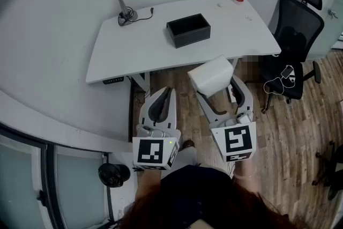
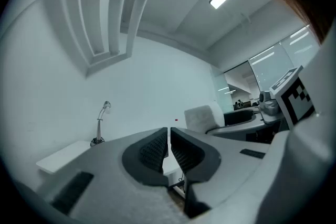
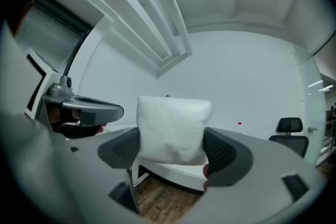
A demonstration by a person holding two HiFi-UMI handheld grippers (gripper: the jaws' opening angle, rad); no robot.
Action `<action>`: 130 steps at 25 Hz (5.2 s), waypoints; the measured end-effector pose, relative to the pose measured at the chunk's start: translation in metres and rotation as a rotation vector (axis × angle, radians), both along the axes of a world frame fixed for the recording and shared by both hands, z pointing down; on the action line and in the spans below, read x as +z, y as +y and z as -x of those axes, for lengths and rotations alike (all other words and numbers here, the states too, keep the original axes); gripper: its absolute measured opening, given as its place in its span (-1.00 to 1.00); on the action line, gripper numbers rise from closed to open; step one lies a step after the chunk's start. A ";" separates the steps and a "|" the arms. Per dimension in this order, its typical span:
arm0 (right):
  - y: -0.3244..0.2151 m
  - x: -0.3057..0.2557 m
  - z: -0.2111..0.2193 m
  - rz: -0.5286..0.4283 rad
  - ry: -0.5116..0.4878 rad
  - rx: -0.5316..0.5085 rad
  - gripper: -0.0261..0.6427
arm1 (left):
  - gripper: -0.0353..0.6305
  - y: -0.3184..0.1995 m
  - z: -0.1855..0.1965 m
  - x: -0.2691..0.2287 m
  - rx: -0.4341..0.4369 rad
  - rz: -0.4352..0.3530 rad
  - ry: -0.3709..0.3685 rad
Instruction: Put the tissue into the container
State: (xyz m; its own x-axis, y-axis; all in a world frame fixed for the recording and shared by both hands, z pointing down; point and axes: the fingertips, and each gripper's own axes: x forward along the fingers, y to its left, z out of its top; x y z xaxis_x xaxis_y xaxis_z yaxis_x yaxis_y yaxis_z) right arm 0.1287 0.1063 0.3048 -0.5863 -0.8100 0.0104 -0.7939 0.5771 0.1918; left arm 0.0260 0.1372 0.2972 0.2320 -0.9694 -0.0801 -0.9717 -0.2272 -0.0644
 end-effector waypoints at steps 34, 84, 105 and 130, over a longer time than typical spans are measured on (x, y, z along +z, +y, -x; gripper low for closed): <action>-0.082 0.017 0.056 0.063 0.080 -0.015 0.25 | -0.78 -0.082 0.054 0.011 0.043 -0.013 0.046; -0.184 0.011 0.085 0.075 0.110 0.065 0.25 | -0.78 -0.181 0.090 0.006 0.125 -0.007 0.024; -0.249 0.022 0.100 0.126 0.071 0.067 0.24 | -0.78 -0.247 0.104 0.012 0.134 0.012 0.017; -0.329 0.049 0.107 0.235 0.111 0.077 0.24 | -0.77 -0.327 0.116 0.026 0.131 0.057 0.036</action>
